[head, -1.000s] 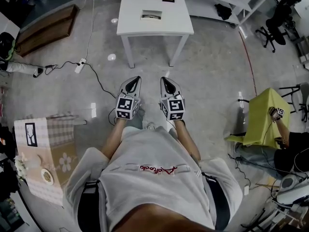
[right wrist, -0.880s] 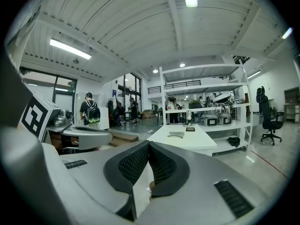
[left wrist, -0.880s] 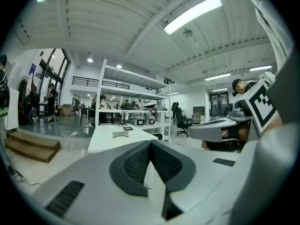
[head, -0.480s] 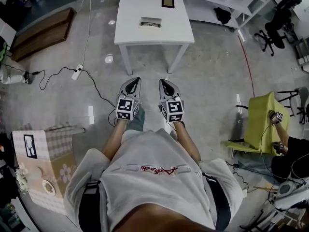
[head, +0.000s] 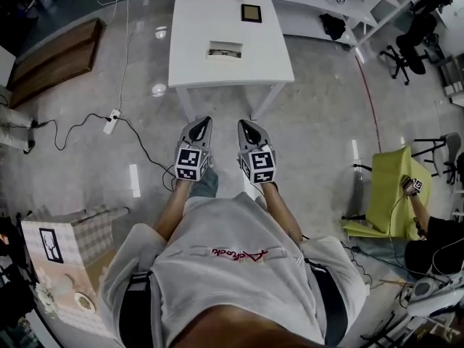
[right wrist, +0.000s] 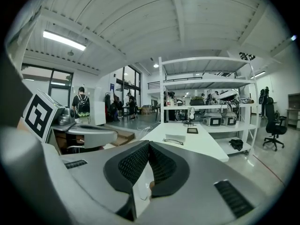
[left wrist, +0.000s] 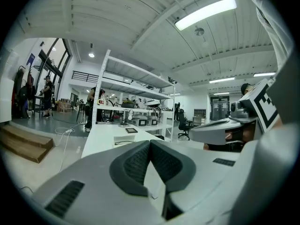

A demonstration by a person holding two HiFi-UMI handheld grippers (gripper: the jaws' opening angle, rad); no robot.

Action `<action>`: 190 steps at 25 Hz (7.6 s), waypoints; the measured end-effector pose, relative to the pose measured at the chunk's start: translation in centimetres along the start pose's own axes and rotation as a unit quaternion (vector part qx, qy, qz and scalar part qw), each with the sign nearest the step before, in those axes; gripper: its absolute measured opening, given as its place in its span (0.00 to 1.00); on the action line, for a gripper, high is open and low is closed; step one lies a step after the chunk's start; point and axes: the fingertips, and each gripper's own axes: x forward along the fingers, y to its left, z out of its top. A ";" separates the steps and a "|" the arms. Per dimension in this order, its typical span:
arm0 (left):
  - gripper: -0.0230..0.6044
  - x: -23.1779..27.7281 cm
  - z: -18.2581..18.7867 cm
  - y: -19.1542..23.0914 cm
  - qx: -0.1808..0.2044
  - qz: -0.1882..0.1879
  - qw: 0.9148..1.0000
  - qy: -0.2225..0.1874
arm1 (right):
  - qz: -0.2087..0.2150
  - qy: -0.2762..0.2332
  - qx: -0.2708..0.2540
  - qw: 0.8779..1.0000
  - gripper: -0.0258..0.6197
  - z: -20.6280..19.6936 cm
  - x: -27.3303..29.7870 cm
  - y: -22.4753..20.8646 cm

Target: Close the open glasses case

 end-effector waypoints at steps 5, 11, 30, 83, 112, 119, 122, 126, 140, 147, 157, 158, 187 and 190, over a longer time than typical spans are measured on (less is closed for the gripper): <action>0.07 3.3 1.7 2.9 0.003 -0.005 1.000 0.000 | -0.005 0.004 0.004 1.000 0.07 0.8 4.1 -1.5; 0.07 6.1 2.9 6.4 0.000 -0.004 1.000 0.000 | -0.004 0.007 0.005 1.000 0.07 1.9 8.7 -2.4; 0.07 12.2 3.7 13.6 -0.005 -0.037 0.999 0.012 | -0.031 0.018 0.003 0.999 0.07 3.0 17.4 -3.4; 0.07 31.6 3.7 20.1 -0.025 -0.021 0.995 0.091 | -0.018 0.077 0.053 0.995 0.07 1.2 33.1 -17.9; 0.07 30.3 -1.2 19.5 -0.051 -0.024 0.989 0.140 | -0.013 0.160 0.074 0.984 0.07 -5.9 31.9 -16.6; 0.07 30.1 -1.6 20.1 -0.054 -0.014 0.987 0.148 | -0.001 0.169 0.054 0.984 0.07 -6.0 33.8 -17.7; 0.07 29.7 -1.7 20.3 -0.055 -0.012 0.987 0.148 | 0.007 0.172 0.028 0.985 0.07 -5.7 34.1 -17.6; 0.07 30.1 -1.8 20.3 -0.058 -0.015 0.987 0.147 | 0.047 0.187 -0.134 0.972 0.07 -5.8 34.3 -16.6; 0.07 30.5 -2.0 20.0 -0.062 -0.021 0.987 0.147 | 0.115 0.214 -0.446 0.862 0.18 -7.6 34.9 -15.1; 0.07 30.3 -1.9 20.0 -0.064 -0.022 0.987 0.144 | 0.119 0.225 -0.460 0.851 0.22 -8.3 35.4 -15.4; 0.07 30.3 -2.3 19.8 -0.067 -0.024 0.987 0.145 | 0.125 0.226 -0.472 0.843 0.07 -8.7 35.1 -15.2; 0.07 30.3 -2.3 19.8 -0.067 -0.025 0.987 0.145 | 0.126 0.228 -0.470 0.844 0.07 -8.7 35.1 -15.2; 0.07 30.6 -1.4 18.7 -0.062 -0.045 0.988 0.134 | 0.153 0.245 -0.415 0.863 0.05 -12.2 30.6 -11.4; 0.07 30.5 -1.6 18.7 -0.062 -0.044 0.988 0.135 | 0.144 0.233 -0.419 0.866 0.05 -11.5 31.0 -11.4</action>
